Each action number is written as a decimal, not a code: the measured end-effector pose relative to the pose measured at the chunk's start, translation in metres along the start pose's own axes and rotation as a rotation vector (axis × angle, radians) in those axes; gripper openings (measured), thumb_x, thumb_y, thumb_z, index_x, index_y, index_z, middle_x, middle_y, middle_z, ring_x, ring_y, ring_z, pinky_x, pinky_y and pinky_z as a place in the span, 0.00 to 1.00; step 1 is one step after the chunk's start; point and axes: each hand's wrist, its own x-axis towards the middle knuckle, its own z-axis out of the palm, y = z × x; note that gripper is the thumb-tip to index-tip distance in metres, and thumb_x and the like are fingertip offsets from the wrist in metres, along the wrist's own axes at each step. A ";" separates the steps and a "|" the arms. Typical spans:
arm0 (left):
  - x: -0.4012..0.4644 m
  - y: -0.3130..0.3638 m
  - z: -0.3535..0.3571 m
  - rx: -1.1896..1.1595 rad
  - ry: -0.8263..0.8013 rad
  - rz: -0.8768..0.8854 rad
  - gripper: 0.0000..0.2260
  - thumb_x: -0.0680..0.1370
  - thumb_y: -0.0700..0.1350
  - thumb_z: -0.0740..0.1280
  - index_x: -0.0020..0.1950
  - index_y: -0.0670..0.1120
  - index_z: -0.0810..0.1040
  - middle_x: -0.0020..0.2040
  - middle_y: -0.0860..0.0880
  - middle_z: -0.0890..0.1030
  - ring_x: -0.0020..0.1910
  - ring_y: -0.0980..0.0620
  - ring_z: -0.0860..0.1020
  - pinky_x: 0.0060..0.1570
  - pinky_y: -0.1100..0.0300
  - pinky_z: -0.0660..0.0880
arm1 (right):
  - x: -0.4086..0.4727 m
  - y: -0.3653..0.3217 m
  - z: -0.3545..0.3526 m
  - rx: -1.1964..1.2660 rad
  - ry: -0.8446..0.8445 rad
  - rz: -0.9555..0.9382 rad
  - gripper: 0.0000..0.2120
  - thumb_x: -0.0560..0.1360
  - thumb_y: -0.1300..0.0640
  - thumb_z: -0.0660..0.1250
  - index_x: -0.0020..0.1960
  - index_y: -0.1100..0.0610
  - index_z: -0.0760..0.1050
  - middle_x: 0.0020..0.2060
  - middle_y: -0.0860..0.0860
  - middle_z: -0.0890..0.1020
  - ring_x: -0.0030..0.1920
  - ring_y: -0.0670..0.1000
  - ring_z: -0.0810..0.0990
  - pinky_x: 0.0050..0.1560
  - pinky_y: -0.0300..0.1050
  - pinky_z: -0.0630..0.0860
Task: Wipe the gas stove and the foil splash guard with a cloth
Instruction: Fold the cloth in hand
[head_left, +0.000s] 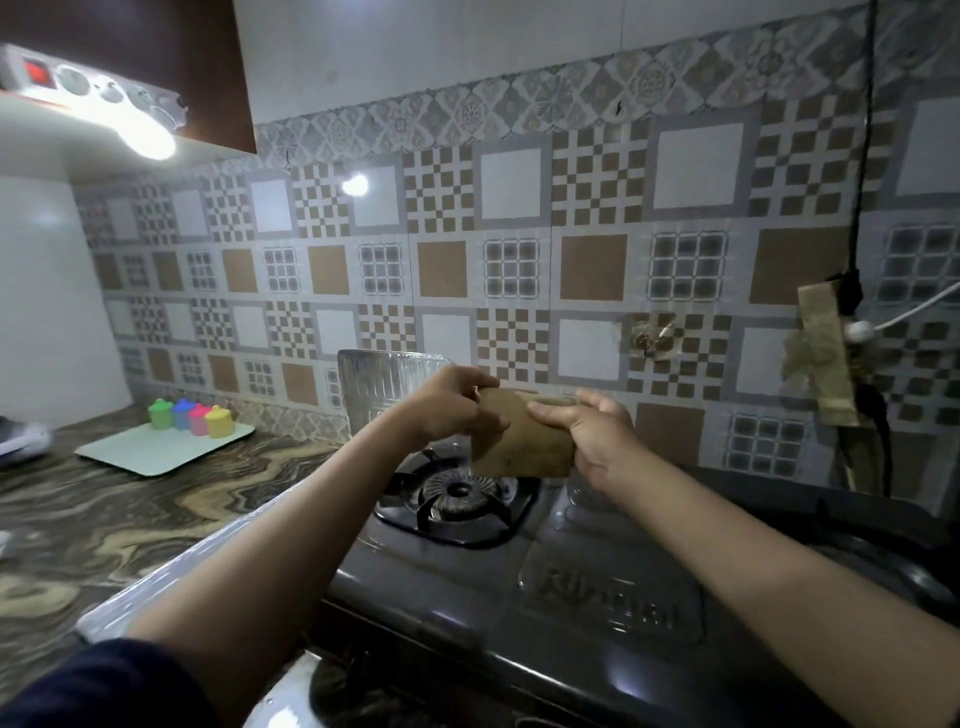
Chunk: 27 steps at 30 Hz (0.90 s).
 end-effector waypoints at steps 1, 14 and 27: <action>-0.003 -0.002 -0.001 0.035 0.023 -0.015 0.26 0.71 0.38 0.74 0.67 0.39 0.72 0.50 0.44 0.77 0.49 0.45 0.79 0.52 0.53 0.79 | -0.004 0.001 0.002 -0.073 -0.004 -0.036 0.45 0.60 0.60 0.80 0.72 0.56 0.62 0.63 0.54 0.71 0.57 0.57 0.75 0.51 0.52 0.79; -0.035 -0.021 -0.024 0.330 0.155 -0.059 0.08 0.73 0.47 0.73 0.44 0.42 0.81 0.40 0.46 0.81 0.41 0.51 0.77 0.40 0.60 0.72 | -0.020 0.004 0.030 -0.957 -0.130 -0.498 0.11 0.67 0.46 0.72 0.43 0.52 0.79 0.41 0.51 0.81 0.45 0.52 0.79 0.47 0.53 0.81; -0.060 -0.043 -0.053 -0.425 0.344 -0.243 0.12 0.75 0.46 0.72 0.42 0.37 0.77 0.32 0.43 0.78 0.25 0.53 0.78 0.27 0.62 0.78 | -0.038 0.022 0.088 0.623 -0.496 0.239 0.24 0.72 0.53 0.68 0.61 0.68 0.71 0.53 0.63 0.81 0.54 0.60 0.80 0.57 0.50 0.78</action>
